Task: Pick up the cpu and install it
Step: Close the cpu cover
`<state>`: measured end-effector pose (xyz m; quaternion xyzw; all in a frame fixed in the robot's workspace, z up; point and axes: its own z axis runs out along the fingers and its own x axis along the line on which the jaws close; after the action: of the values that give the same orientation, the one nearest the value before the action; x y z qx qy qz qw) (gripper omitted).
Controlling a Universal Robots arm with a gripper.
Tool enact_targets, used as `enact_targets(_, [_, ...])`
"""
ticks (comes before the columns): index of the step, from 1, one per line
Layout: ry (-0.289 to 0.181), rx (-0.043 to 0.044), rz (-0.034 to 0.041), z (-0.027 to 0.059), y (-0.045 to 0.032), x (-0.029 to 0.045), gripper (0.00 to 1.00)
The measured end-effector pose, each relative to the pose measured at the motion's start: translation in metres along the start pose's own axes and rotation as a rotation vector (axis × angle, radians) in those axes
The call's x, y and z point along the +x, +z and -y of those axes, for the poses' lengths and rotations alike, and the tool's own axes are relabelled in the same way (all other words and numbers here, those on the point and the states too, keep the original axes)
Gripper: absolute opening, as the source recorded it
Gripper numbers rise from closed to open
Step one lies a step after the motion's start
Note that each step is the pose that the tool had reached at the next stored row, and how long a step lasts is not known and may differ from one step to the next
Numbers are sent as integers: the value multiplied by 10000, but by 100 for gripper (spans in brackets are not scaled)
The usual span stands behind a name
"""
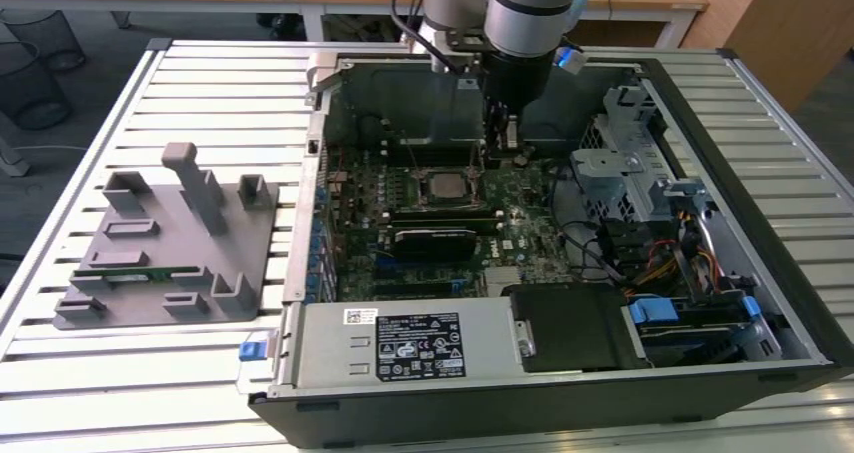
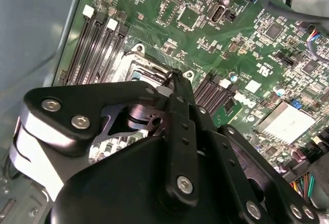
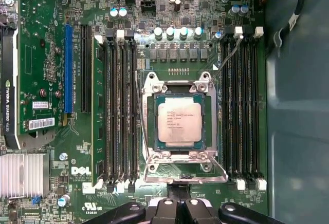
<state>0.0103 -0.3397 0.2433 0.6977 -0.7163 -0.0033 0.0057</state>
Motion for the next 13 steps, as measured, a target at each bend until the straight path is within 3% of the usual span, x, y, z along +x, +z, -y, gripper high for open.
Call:
enact_targets(5, [1,0,1,-25,3,0,11])
enact_targets(13, [0,1,2,-150,22,4,11])
